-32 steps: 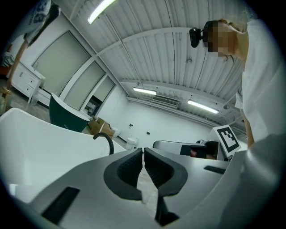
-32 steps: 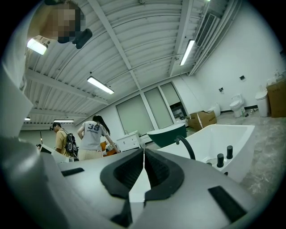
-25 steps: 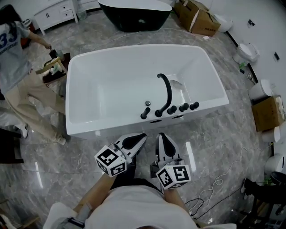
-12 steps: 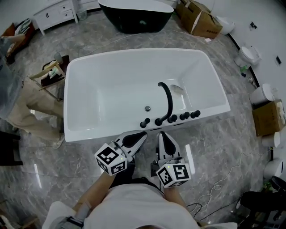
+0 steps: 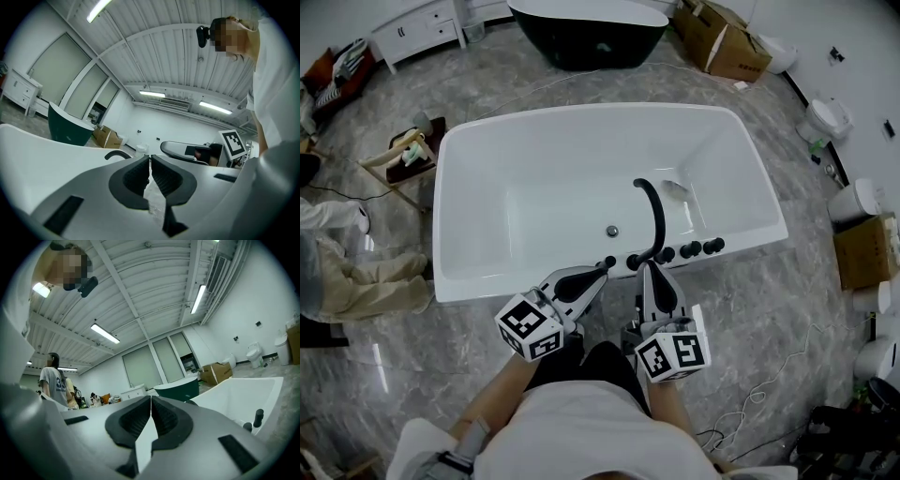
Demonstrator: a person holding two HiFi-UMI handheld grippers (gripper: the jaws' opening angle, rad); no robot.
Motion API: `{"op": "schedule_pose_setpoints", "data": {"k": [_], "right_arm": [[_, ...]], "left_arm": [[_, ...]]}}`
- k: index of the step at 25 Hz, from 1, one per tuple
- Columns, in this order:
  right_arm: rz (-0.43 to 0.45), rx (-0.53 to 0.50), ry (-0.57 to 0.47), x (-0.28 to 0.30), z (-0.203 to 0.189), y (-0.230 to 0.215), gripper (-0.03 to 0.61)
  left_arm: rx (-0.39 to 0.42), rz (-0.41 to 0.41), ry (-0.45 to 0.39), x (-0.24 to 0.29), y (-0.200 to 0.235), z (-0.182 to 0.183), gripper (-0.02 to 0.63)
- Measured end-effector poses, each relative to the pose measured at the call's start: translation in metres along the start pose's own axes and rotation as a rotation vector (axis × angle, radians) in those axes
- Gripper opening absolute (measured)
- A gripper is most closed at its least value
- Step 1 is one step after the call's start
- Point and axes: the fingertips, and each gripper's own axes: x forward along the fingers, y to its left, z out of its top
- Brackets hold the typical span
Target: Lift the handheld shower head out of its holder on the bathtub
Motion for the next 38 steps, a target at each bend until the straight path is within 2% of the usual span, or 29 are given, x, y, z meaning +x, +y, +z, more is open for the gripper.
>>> {"op": "schedule_pose_setpoints", "data": {"k": [3,5,7,11,13,14,15,16,17,26,38], "right_arm": [[0.000,0.030,0.063,0.002,-0.004,-0.004,0.018],[0.032,0.035,0.067,0.002,-0.002,-0.001,0.018],[0.077,-0.001,0.077,0.005,0.000,0.006,0.018],[0.109,-0.119,0.086,0.003,0.007,0.013,0.017],[0.142,-0.132,0.063,0.002,0.016,0.017,0.020],[0.161,-0.131,0.054,0.002,0.019,0.020,0.031],[0.180,-0.127,0.053,0.004,0.021,0.024,0.079],[0.197,-0.122,0.058,0.005,0.020,0.027,0.174],[0.212,-0.118,0.066,0.007,0.019,0.029,0.203],[0.293,-0.241,0.091,0.009,0.003,0.046,0.204],[0.314,-0.256,0.179,0.020,-0.034,0.028,0.204]], "left_arm": [[-0.005,0.004,-0.006,0.001,-0.003,0.001,0.020],[-0.007,0.017,-0.010,0.001,-0.001,0.000,0.020],[-0.010,0.041,-0.027,0.002,0.006,0.003,0.020],[-0.019,0.081,-0.070,0.005,0.007,0.014,0.020],[-0.012,0.086,-0.088,0.007,0.001,0.019,0.020],[-0.011,0.093,-0.097,0.007,-0.001,0.021,0.020],[-0.013,0.103,-0.104,0.007,-0.001,0.022,0.020],[-0.017,0.112,-0.110,0.005,0.000,0.023,0.020],[-0.020,0.120,-0.113,0.003,0.000,0.023,0.020],[-0.022,0.197,-0.113,-0.011,0.010,0.017,0.020],[-0.063,0.240,-0.093,-0.009,0.029,-0.017,0.020]]}}
